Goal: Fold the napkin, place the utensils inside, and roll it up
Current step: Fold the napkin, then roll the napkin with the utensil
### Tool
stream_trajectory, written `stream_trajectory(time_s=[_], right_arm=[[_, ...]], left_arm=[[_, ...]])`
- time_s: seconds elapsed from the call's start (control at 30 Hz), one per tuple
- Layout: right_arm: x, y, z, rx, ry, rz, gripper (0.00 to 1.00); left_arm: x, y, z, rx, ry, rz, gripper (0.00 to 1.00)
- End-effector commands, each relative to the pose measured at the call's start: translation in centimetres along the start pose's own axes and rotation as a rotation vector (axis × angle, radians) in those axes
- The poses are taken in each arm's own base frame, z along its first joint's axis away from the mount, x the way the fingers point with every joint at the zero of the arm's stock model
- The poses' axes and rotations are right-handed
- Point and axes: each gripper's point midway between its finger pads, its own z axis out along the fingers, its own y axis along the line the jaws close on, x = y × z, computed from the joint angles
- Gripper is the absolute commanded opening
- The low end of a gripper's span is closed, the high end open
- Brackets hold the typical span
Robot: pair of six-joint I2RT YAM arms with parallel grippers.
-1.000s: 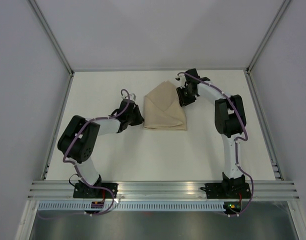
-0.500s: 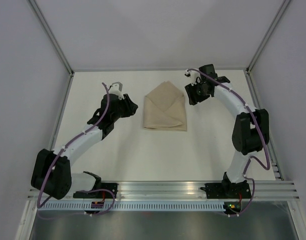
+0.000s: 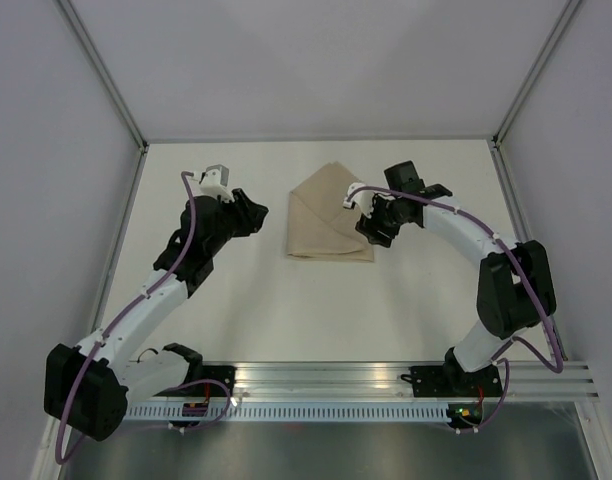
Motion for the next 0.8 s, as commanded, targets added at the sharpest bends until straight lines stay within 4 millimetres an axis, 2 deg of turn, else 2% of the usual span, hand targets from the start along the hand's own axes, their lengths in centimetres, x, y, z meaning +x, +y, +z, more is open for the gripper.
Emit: stream_trajectory(time_s=[0.0,0.03,0.07,0.1,0.13,0.17,0.2,0.23,0.33,0.53,0.77], right_arm=[[-3.9,0.7,-0.1,0.016,-0.131,-0.243,0.67],[-3.5,1.6,0.6,0.001,-0.121,-0.258,0.67],[-3.9,1.7,1.0,0.018,-0.13,-0.285,0.68],[-4.5,2.6,1.5,0.014,-0.135,-0.318,0.68],[-3.9,3.3,2.1,0.019,-0.108,-0.332,0.68],[-4.4,3.4,2.6,0.038,-0.118,-0.358,0.68],[-5.0,4.5,3.2,0.03,-0.12,-0.39,0.68],[-4.6,4.9,3.7,0.038,-0.101,-0.401,0.68],[-5.1,6.1,5.0,0.036,-0.098,-0.447,0.69],[-6.1,6.4,7.0,0.035,-0.087,-0.481,0.7],[-5.8,6.3,8.9,0.0,-0.056,-0.481,0.71]], left_arm=[[-1.1,0.3,-1.0,-0.028,-0.042,0.01,0.46],[-1.4,0.1,-1.2,-0.024,-0.053,0.013,0.46],[-1.5,0.1,-1.3,-0.024,-0.057,0.014,0.46],[-1.7,0.0,-1.4,-0.022,-0.061,0.016,0.46],[-1.8,0.0,-1.4,-0.021,-0.063,0.02,0.46],[-1.8,0.0,-1.4,-0.023,-0.061,0.022,0.46],[-1.7,0.1,-1.3,-0.024,-0.06,0.023,0.46],[-1.7,0.0,-1.3,-0.022,-0.059,0.023,0.46],[-1.6,0.0,-1.2,-0.018,-0.055,0.025,0.46],[-1.5,0.1,-1.2,-0.02,-0.052,0.034,0.46],[-1.5,0.0,-1.2,-0.017,-0.051,0.04,0.47]])
